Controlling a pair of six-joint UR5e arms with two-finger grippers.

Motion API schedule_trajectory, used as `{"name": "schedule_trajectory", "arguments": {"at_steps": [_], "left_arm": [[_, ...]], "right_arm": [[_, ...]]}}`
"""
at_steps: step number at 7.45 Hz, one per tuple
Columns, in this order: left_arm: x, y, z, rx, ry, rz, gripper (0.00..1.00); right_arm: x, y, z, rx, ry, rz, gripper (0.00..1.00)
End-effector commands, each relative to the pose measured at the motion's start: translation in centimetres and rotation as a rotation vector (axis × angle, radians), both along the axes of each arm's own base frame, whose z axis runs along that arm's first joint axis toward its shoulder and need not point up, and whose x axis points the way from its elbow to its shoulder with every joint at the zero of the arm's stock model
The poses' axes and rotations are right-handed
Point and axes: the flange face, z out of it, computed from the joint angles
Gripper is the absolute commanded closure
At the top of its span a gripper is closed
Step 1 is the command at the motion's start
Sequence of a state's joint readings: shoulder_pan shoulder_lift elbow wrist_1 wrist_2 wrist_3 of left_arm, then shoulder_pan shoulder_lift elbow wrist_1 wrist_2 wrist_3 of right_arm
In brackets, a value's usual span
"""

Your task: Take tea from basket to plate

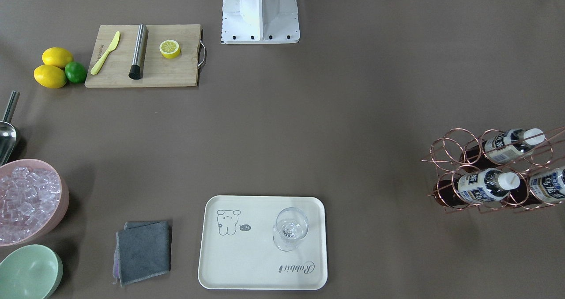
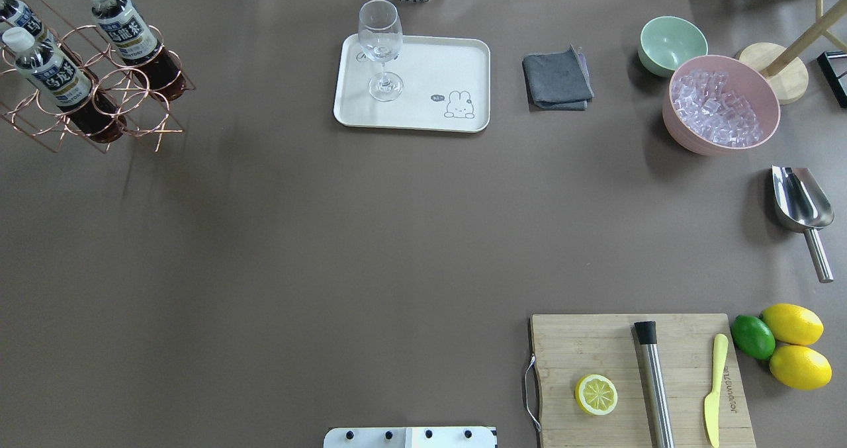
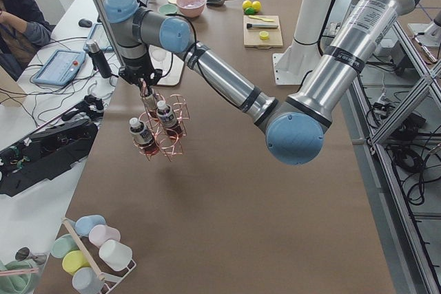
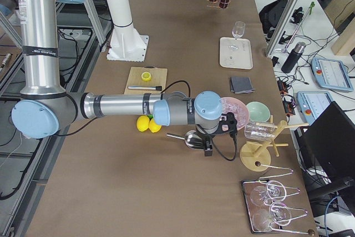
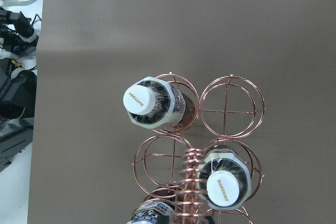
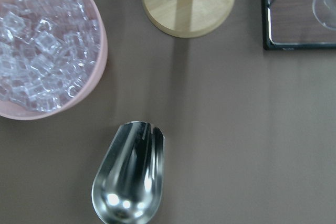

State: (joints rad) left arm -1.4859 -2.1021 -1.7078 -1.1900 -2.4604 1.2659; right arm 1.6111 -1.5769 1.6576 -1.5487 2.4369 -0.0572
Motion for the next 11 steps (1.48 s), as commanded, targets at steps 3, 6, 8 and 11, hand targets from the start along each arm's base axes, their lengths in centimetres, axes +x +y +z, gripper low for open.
{"name": "schedule_trajectory", "arguments": {"at_steps": [3, 6, 8, 11], "left_arm": [[9.9, 3.6, -10.9, -0.033, 0.061, -0.01, 1.0], [20.2, 6.6, -17.6, -0.051, 0.048, -0.003, 1.0], [27.7, 9.5, -22.8, -0.056, 0.048, 0.007, 1.0], [33.6, 13.3, -26.4, -0.082, 0.085, 0.01, 1.0]], "right_arm": [[-9.5, -5.3, -15.1, 0.275, -0.069, -0.027, 0.01], [-17.8, -6.9, -22.3, 0.402, -0.162, 0.021, 0.01], [-21.3, -6.6, -25.5, 0.508, -0.209, 0.083, 0.01], [-26.2, -5.6, -32.4, 0.519, -0.318, 0.167, 0.01]]}}
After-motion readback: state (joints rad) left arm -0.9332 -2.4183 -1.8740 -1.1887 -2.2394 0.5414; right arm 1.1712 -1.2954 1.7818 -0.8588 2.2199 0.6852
